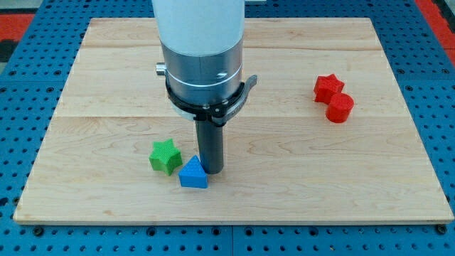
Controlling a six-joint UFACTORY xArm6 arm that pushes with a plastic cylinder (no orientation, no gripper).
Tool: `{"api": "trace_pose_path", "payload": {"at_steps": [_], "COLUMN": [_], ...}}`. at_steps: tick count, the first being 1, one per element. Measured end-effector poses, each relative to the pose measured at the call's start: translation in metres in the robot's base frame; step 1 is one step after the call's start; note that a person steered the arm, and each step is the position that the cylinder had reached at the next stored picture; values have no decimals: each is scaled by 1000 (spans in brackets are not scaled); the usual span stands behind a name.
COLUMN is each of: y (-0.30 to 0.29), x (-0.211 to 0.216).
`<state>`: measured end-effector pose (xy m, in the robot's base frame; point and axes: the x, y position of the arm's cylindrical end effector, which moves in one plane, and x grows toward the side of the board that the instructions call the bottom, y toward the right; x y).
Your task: Push the blue cube parallel left to the green circle
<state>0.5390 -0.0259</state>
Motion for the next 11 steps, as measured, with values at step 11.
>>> {"api": "trace_pose_path", "payload": {"at_steps": [11], "y": [-27], "x": [-188]}}
